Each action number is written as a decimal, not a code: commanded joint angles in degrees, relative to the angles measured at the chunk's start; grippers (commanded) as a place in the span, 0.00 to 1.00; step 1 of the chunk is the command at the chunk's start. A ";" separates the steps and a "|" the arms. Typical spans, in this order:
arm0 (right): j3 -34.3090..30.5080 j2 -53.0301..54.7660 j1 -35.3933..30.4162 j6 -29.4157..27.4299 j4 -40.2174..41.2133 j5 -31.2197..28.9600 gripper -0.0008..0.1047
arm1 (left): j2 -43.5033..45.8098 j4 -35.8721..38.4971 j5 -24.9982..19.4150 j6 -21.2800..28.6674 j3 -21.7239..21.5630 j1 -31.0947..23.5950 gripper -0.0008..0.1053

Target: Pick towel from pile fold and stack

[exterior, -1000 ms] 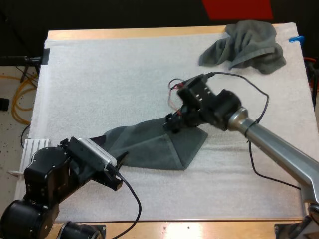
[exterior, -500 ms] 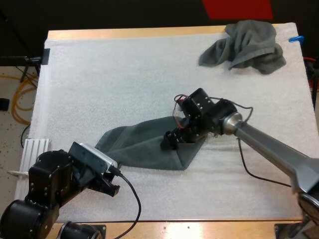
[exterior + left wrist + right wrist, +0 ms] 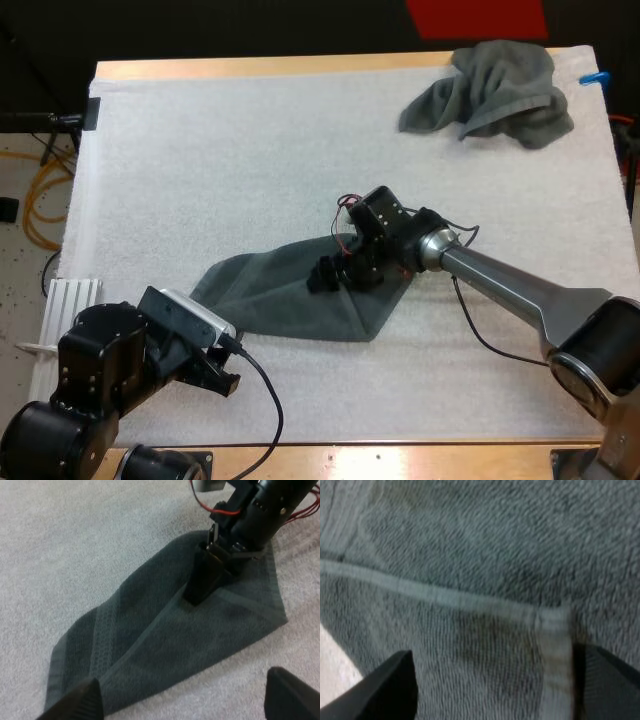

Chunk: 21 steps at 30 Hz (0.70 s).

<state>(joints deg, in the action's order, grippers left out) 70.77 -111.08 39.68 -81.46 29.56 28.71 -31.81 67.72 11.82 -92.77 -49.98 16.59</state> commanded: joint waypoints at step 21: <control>0.43 -1.99 0.01 0.58 0.15 1.46 0.01 | 0.42 0.17 -0.51 -0.42 -0.35 0.25 0.61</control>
<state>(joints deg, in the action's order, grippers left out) 71.09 -113.98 39.53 -79.76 28.48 30.21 -31.81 67.72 11.82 -92.77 -49.98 16.59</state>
